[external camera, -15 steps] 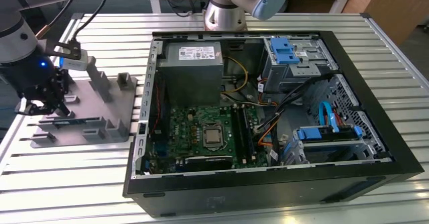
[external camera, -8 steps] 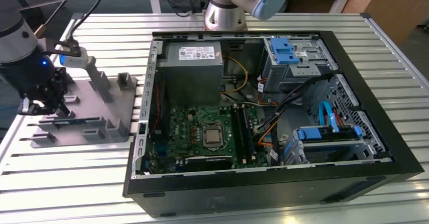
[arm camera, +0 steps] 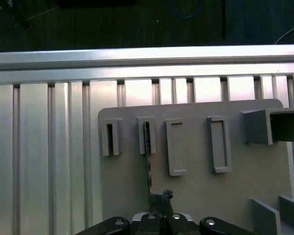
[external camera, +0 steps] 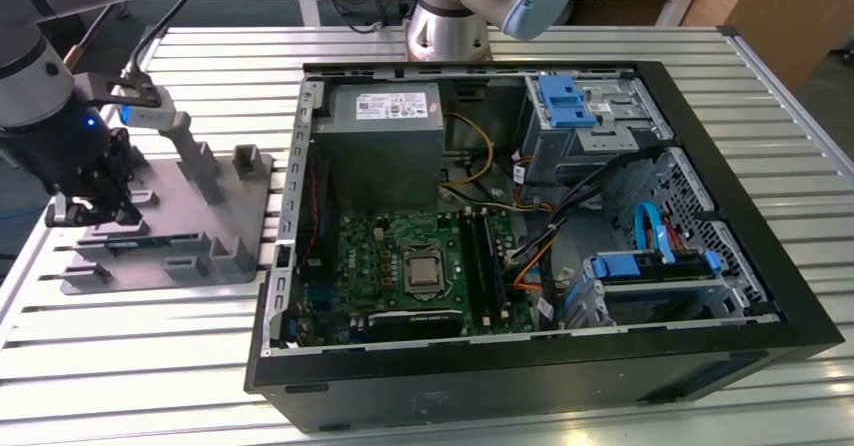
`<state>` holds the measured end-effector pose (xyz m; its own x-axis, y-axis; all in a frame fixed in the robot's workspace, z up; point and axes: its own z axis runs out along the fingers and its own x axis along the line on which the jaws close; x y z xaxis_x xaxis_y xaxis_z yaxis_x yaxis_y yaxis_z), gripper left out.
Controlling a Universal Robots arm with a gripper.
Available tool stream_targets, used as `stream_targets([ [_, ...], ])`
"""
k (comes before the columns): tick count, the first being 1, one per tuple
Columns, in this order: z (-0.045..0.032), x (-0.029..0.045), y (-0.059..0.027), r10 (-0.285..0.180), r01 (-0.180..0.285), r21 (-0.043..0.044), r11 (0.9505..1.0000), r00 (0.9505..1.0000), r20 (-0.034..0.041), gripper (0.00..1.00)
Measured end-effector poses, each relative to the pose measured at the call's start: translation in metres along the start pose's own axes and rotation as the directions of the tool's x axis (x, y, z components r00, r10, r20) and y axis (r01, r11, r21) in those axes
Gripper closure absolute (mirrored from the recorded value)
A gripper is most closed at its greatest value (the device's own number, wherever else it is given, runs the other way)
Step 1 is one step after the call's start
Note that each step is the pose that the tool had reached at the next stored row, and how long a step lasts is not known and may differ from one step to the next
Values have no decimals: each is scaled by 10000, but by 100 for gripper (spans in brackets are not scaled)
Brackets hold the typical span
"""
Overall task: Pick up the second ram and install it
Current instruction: 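Pick up the second ram and move it above second insertion slot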
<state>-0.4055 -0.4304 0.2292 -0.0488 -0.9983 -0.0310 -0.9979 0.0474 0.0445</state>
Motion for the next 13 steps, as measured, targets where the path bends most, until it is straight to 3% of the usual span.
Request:
stream_targets([
  [4,4,1,0,-356,356,-9,9994,9993,-82,90],
  [11,4,1,0,-408,408,-10,9992,9991,-85,89],
  [13,4,1,0,-411,411,-11,9992,9991,-86,77],
])
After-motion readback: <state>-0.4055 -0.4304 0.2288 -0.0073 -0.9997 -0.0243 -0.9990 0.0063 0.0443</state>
